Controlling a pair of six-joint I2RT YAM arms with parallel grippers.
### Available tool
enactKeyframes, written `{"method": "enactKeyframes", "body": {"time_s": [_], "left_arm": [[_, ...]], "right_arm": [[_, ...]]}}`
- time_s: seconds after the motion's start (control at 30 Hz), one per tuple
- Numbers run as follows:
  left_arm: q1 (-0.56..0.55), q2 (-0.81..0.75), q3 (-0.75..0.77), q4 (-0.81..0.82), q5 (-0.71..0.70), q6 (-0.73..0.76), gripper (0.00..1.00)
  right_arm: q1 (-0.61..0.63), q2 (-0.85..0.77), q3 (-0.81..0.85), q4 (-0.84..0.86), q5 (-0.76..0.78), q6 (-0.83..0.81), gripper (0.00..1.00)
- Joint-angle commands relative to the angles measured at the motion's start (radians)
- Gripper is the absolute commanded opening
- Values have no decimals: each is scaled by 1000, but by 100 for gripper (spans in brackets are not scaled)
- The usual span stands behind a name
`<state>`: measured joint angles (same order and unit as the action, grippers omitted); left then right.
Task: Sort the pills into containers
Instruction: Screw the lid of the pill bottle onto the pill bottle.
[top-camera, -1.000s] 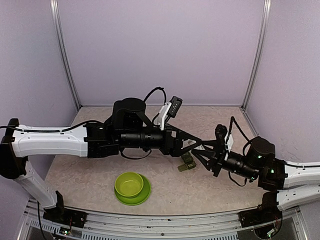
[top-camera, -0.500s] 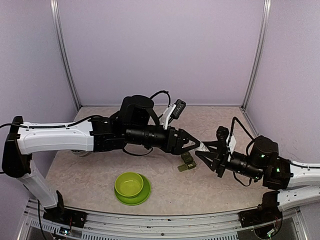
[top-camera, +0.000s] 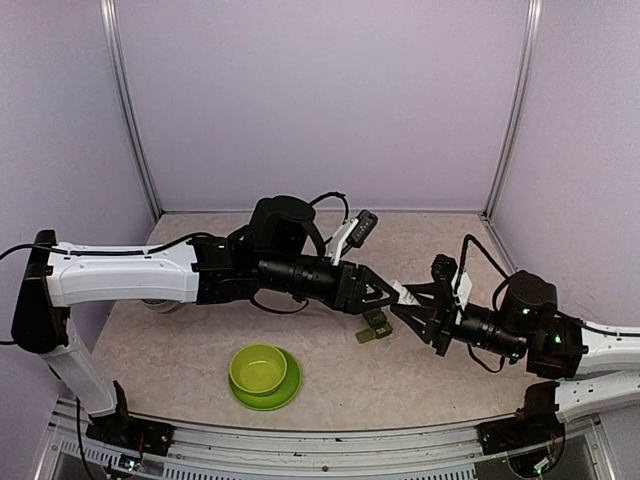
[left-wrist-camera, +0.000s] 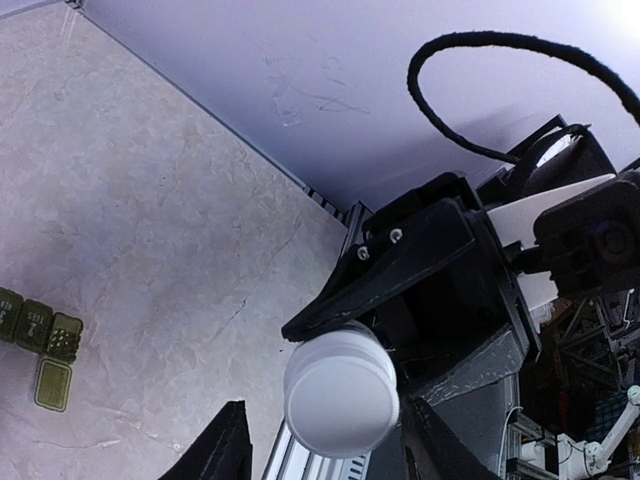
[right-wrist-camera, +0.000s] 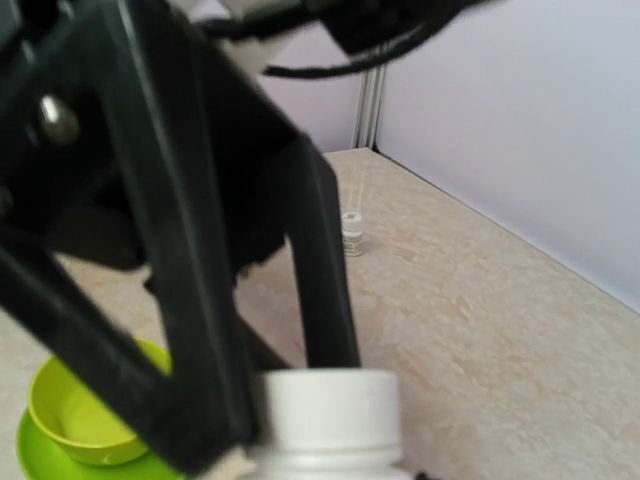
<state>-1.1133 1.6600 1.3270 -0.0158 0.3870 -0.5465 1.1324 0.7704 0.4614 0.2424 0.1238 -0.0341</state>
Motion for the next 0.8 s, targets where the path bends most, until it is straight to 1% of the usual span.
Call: {"method": "enactKeyframes", "body": {"time_s": [0.0, 0.1, 0.37, 0.5, 0.63, 0.7, 0.77], "left_arm": [[5, 19, 20, 21, 48, -7, 48], [7, 14, 14, 37, 48, -9, 46], [17, 4, 9, 54, 60, -14, 46], [18, 7, 7, 52, 65, -10, 39], [18, 4, -2, 59, 66, -8, 29], [18, 4, -3, 58, 63, -2, 22], [18, 5, -3, 58, 74, 17, 18]], "right_arm": [[8, 7, 38, -5, -7, -14, 0], [7, 23, 41, -4, -11, -16, 0], [8, 44, 43, 0, -13, -14, 0], [7, 39, 39, 3, -7, -15, 0], [8, 40, 37, 3, -9, -12, 0], [8, 40, 36, 3, -10, -9, 0], [8, 38, 34, 6, -16, -2, 0]]}}
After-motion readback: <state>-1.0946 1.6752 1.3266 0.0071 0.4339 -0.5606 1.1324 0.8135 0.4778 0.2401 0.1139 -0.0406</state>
